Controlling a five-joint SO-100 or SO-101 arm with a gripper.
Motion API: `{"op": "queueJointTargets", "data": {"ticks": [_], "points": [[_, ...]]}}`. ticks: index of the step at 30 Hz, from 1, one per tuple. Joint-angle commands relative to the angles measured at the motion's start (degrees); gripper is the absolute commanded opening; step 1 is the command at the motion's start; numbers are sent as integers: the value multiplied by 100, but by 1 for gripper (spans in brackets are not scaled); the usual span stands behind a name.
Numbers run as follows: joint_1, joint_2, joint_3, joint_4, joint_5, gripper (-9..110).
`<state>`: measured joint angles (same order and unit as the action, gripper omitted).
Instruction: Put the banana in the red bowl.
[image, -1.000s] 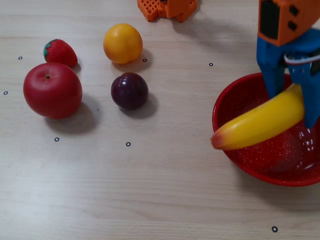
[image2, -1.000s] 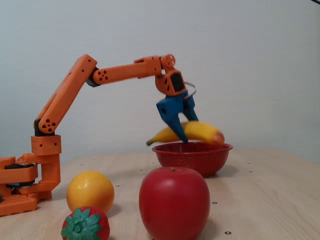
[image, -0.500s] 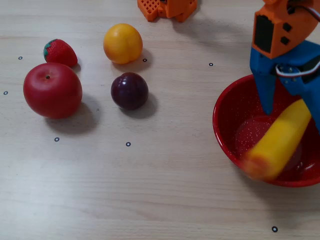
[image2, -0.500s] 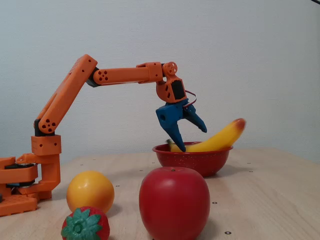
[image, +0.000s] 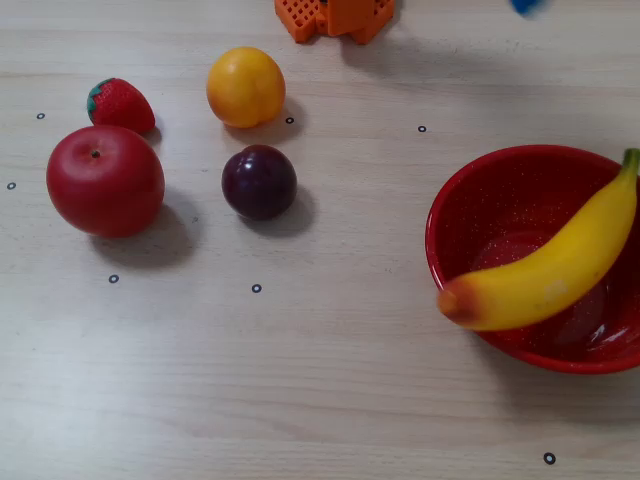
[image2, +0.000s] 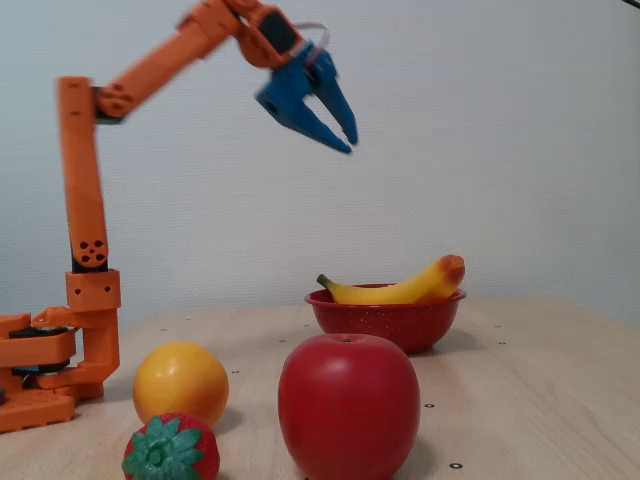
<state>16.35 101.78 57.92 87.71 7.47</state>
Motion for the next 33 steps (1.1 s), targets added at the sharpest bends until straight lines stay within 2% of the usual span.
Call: {"op": "queueJointTargets", "data": {"ticks": [1, 7, 12, 15, 21, 29, 33], "points": [[-466, 1125, 659, -325, -290, 0], [-1274, 3032, 3586, -1617, -633, 0], [-1740, 5001, 7005, -3384, -642, 0], [-1811, 5827, 8332, -3709, -844, 0], [-1784, 6987, 10099, -4359, -1371, 0], [-1652, 8385, 11681, -4966, -2021, 0], [-1424, 8684, 11777, -4131, -2294, 0]]}}
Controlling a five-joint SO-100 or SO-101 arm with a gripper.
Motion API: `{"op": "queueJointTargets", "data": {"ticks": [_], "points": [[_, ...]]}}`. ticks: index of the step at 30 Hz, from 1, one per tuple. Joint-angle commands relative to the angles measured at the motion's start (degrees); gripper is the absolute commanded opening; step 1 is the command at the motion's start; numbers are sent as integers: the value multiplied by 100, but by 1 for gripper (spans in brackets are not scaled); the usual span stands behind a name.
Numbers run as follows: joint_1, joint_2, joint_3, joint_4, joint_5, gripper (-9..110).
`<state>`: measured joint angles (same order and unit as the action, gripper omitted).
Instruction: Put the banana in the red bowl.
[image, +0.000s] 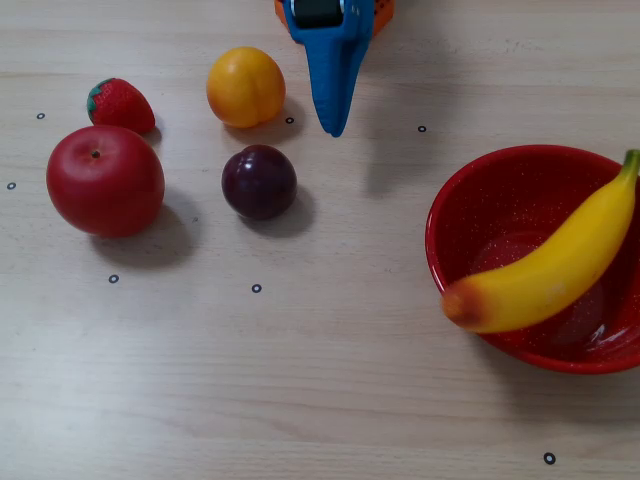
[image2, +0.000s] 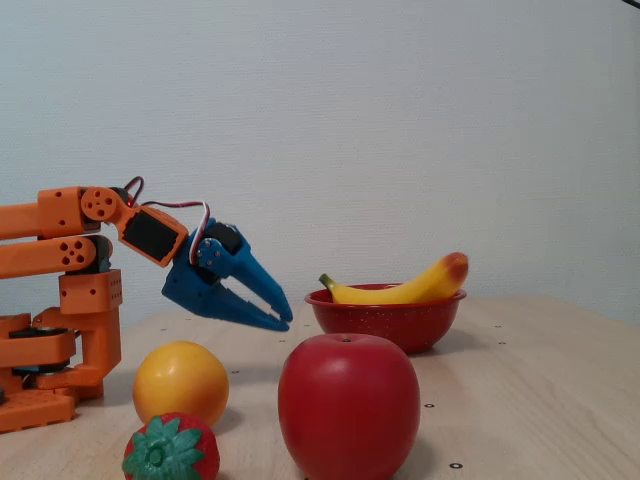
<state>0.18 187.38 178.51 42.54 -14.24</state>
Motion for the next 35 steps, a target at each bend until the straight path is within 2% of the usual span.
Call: {"op": "queueJointTargets", "data": {"ticks": [1, 6, 35], "points": [[246, 211, -281, 800, -88, 0], [123, 229, -281, 923, -325, 0], [167, 229, -281, 958, -246, 0]]}}
